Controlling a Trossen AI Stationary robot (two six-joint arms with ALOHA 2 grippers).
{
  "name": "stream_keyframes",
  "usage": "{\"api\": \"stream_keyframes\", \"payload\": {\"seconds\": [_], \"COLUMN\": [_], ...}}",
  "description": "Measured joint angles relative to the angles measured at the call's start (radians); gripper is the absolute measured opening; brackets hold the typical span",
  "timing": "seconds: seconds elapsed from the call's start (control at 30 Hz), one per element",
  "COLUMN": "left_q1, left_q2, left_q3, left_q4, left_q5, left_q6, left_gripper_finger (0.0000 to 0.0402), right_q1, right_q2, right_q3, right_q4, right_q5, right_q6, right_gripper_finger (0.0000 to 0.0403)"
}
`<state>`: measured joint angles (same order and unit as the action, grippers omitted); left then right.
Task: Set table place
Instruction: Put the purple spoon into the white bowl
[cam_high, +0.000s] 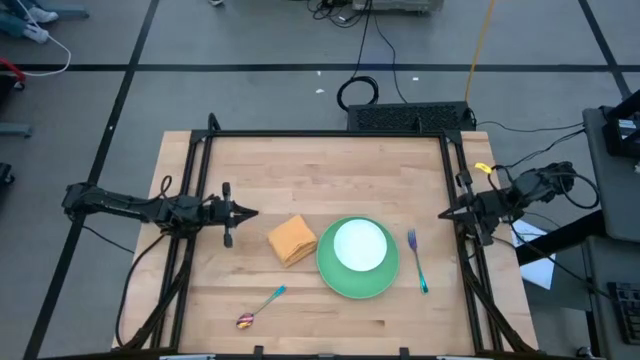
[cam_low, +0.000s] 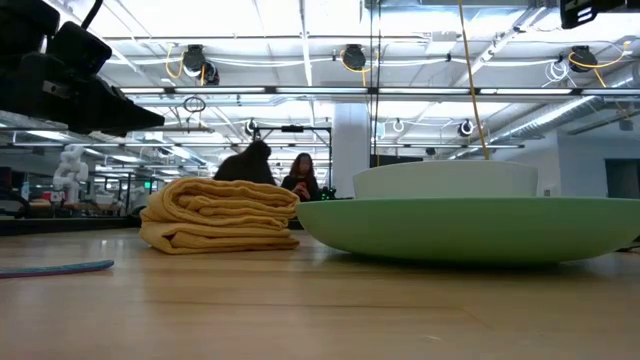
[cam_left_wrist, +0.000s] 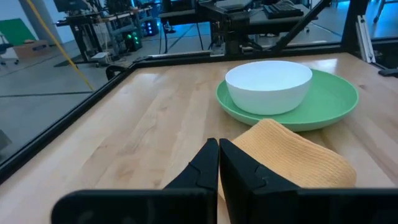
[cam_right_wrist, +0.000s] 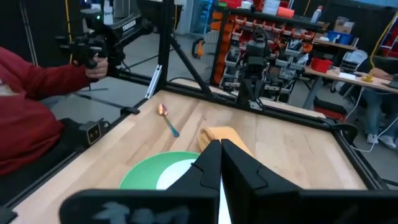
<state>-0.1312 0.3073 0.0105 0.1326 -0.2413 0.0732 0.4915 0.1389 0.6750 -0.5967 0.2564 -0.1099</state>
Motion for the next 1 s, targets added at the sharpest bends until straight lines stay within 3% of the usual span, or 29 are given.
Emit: {"api": "stream_keyframes", "payload": {"seconds": [0.77, 1.0], "left_q1": [0.000, 0.000], "left_q2": [0.000, 0.000], "left_q3": [0.000, 0.000], "left_q4": [-0.002, -0.002], "left_q5": [-0.001, -0.001], "left_q6": [-0.004, -0.004], "left_gripper_finger": [0.0019, 0.0019], "right_q1": [-0.002, -0.002], "right_q2": [-0.002, -0.002], "right_q3": [-0.103, -0.196], "right_q4": [0.122, 0.197], "right_q5": [0.027, -0.057], "right_q6": [0.035, 0.057], "right_gripper_finger": [0.0000, 0.0000]}}
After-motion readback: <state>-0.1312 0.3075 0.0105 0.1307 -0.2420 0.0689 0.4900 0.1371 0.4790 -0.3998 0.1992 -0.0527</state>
